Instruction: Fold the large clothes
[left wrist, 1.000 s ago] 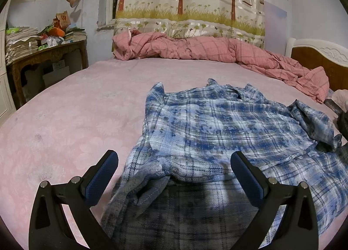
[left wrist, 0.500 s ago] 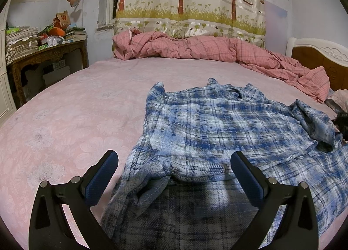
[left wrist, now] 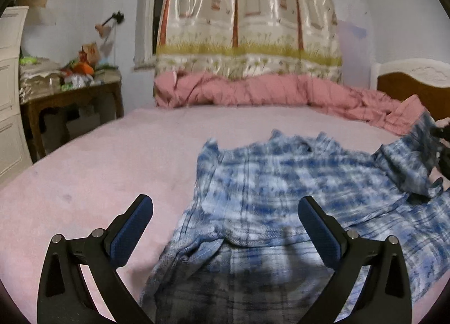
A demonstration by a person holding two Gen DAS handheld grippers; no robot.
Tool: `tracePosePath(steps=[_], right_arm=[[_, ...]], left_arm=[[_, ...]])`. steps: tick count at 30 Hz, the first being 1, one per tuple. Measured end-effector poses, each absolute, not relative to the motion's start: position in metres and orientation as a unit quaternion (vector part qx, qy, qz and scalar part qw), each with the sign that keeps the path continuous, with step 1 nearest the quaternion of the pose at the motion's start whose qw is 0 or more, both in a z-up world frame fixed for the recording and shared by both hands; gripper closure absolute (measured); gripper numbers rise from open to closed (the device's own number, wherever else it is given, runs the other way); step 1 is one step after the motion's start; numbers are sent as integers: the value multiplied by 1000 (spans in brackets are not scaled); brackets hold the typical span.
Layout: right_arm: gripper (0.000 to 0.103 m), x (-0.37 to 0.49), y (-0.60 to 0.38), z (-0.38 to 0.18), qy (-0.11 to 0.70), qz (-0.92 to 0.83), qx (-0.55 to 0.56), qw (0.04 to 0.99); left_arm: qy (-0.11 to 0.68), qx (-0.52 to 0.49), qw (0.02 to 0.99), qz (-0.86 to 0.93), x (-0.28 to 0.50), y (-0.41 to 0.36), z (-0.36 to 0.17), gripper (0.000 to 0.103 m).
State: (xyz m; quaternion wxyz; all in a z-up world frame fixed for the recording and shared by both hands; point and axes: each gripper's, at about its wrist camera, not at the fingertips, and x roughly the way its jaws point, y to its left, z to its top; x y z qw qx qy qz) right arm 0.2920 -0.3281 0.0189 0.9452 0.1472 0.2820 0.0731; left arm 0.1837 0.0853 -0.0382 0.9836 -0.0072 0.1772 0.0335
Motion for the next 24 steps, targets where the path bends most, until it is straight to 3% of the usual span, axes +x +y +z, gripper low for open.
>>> tracePosePath(steps=[4, 11, 22, 24], right_arm=[[99, 269, -257, 43, 272, 170, 112, 940], [99, 251, -162, 2, 311, 268, 115, 904], [98, 254, -101, -65, 389, 288, 58, 873], [91, 247, -98, -63, 386, 287, 33, 876]], left_arm=[[159, 22, 987, 26, 180, 72, -34, 1], [165, 116, 979, -25, 180, 23, -30, 23], [292, -96, 940, -150, 221, 23, -16, 24], [321, -141, 921, -169, 235, 27, -22, 25]])
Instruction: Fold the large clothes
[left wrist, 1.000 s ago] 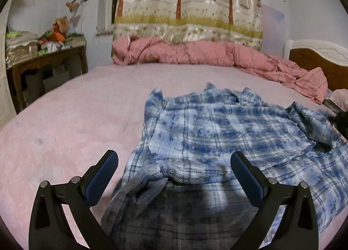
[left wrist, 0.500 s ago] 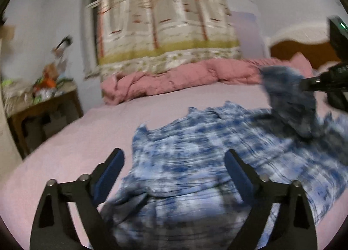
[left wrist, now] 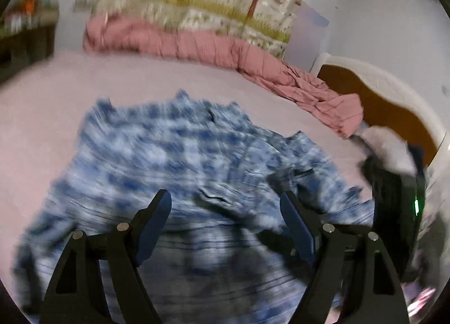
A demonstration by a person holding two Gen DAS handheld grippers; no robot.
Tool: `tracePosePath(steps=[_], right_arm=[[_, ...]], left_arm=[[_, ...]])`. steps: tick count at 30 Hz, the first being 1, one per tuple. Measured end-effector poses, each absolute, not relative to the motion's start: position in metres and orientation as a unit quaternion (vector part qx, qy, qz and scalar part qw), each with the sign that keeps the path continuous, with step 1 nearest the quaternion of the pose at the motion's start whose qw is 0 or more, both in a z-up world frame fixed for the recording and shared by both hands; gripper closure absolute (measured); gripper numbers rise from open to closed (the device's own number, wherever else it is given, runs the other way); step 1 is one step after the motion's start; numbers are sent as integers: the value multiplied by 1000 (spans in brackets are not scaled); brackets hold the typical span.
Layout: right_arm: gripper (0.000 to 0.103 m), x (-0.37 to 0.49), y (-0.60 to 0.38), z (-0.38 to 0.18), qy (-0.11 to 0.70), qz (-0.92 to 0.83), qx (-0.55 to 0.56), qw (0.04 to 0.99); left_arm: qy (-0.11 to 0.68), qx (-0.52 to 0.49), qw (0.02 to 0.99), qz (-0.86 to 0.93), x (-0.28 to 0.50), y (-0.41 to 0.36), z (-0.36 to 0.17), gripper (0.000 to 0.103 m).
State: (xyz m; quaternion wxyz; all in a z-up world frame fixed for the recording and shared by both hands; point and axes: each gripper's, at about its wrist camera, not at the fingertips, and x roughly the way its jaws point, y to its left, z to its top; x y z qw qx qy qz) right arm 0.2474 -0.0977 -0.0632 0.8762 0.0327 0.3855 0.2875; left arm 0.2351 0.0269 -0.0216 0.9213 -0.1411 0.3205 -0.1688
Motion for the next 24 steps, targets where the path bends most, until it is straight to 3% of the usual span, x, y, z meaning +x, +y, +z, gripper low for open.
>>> tracePosePath(steps=[1, 2, 3, 5, 8, 15, 17, 20, 24], right_arm=[[88, 244, -99, -63, 385, 291, 28, 875], [78, 239, -105, -61, 379, 291, 30, 878], [55, 233, -114, -59, 369, 281, 37, 885], [32, 223, -134, -53, 344, 251, 51, 903], [32, 216, -162, -43, 312, 203, 57, 927], [31, 207, -221, -18, 230, 73, 83, 967], [29, 205, -232, -15, 203, 40, 76, 975], [21, 206, -246, -16, 185, -10, 79, 980], [19, 223, -262, -28, 227, -23, 113, 967]], left_arm=[[329, -151, 917, -171, 239, 27, -24, 27], [335, -158, 912, -175, 241, 26, -26, 28], [341, -163, 908, -181, 243, 24, -28, 28], [360, -176, 893, -204, 245, 18, -34, 31], [402, -195, 865, -227, 256, 6, -48, 40], [426, -150, 874, -179, 264, -13, -60, 46], [427, -122, 882, -161, 269, -16, -61, 100], [414, -115, 888, -160, 276, -11, -56, 101], [343, -61, 930, -117, 278, 2, -23, 101]])
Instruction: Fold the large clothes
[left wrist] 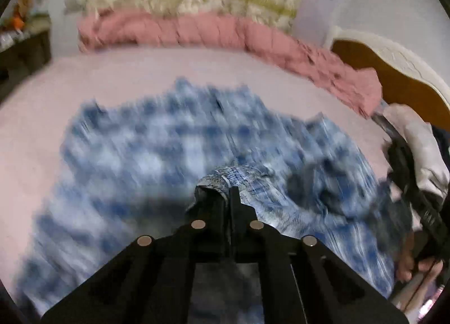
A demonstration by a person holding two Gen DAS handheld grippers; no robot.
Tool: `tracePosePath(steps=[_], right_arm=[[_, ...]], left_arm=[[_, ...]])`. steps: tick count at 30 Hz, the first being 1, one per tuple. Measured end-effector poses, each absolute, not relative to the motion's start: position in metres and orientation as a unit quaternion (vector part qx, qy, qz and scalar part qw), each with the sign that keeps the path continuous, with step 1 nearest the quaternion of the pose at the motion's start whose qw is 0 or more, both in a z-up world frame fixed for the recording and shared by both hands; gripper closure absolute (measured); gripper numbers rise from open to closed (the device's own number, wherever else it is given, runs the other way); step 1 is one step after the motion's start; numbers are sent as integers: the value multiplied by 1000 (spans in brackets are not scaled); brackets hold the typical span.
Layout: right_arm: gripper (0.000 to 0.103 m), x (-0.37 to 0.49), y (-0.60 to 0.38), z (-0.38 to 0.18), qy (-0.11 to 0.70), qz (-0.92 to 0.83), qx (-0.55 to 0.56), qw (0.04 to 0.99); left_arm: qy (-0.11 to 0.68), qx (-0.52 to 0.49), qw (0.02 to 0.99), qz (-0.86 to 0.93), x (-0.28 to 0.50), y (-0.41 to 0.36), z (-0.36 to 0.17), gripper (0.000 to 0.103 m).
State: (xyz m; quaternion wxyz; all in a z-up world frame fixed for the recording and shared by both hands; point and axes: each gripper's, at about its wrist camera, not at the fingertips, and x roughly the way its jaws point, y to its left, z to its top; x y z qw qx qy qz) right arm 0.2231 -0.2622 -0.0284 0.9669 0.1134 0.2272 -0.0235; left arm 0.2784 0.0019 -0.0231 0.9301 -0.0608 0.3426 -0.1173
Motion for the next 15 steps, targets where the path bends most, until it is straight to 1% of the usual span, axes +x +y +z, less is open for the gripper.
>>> tracePosePath(steps=[2, 4, 7, 9, 12, 15], right_arm=[[19, 232, -267, -36, 256, -46, 121, 958], [19, 238, -272, -42, 278, -54, 133, 950], [19, 243, -278, -49, 295, -54, 145, 943], [18, 245, -277, -52, 303, -54, 143, 941], [16, 247, -272, -54, 308, -56, 132, 940], [16, 247, -271, -56, 314, -57, 126, 939]], left_arm=[[335, -58, 937, -76, 292, 17, -9, 101], [311, -37, 949, -31, 301, 31, 7, 101], [288, -6, 958, 12, 317, 49, 32, 101], [288, 16, 957, 21, 326, 57, 43, 101], [303, 54, 951, 34, 338, 56, 38, 101], [336, 61, 939, 48, 347, 57, 17, 101]])
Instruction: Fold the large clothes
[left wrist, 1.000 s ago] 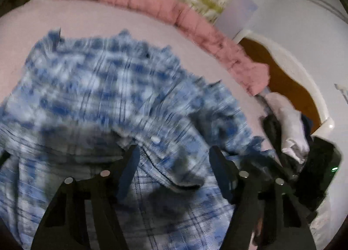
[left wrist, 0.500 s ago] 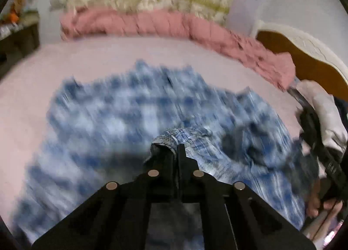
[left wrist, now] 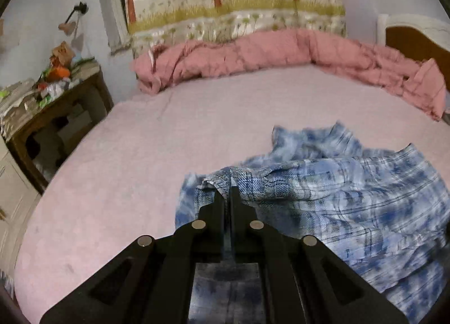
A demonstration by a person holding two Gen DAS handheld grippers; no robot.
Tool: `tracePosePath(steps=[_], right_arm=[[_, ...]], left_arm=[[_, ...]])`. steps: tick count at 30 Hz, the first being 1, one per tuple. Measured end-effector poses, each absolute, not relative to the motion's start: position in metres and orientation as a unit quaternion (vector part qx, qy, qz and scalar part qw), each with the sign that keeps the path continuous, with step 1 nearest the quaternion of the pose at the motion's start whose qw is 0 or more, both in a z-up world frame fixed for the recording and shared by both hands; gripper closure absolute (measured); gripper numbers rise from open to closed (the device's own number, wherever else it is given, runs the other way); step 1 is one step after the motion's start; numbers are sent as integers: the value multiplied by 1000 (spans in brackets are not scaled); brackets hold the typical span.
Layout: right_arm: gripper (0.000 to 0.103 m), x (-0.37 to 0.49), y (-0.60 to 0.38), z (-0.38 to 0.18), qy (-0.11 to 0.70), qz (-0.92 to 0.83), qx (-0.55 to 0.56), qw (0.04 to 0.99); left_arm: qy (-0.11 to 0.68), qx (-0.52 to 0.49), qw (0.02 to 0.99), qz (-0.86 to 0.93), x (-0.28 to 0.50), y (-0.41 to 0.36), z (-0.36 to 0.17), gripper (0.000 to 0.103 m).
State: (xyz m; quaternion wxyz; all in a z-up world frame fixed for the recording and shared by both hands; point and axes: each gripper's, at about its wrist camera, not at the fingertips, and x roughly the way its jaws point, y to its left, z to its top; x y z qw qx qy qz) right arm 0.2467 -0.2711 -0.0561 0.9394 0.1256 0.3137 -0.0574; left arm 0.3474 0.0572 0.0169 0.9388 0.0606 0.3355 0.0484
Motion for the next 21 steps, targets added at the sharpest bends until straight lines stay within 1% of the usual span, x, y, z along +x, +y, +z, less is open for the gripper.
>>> tracePosePath(steps=[2, 4, 6, 8, 11, 12, 13, 14, 16, 17, 18, 19, 21], right_arm=[[15, 247, -271, -57, 317, -57, 127, 938], [13, 249, -271, -58, 321, -54, 129, 937], [8, 251, -270, -59, 324, -47, 129, 936], [0, 251, -267, -59, 326, -39, 126, 936], [0, 252, -261, -59, 325, -44, 112, 938], [0, 252, -260, -58, 324, -44, 110, 939], [0, 251, -259, -58, 323, -44, 109, 939], [0, 250, -259, -58, 322, -43, 110, 939], [0, 247, -258, -55, 312, -41, 111, 943], [0, 243, -257, -52, 302, -40, 111, 946], [0, 238, -256, -49, 290, -38, 111, 950], [0, 230, -255, -44, 266, -35, 111, 957], [0, 214, -251, -36, 224, -25, 109, 968]], left_arm=[[363, 50, 929, 58, 358, 58, -1, 100], [373, 50, 924, 70, 365, 60, -13, 100], [374, 41, 924, 71, 367, 65, -24, 100], [368, 28, 928, 55, 365, 67, -30, 99], [330, 35, 941, 60, 351, 69, -31, 92], [317, 37, 945, 67, 345, 71, -30, 86], [303, 35, 950, 70, 338, 72, -28, 68], [284, 29, 956, 66, 330, 74, -26, 40], [249, 19, 966, 65, 312, 77, -21, 11], [223, 18, 973, 61, 299, 77, -17, 7], [204, 20, 977, 55, 289, 76, -12, 6], [190, 23, 980, 49, 279, 74, -8, 0], [164, 28, 985, 40, 259, 70, -2, 0]])
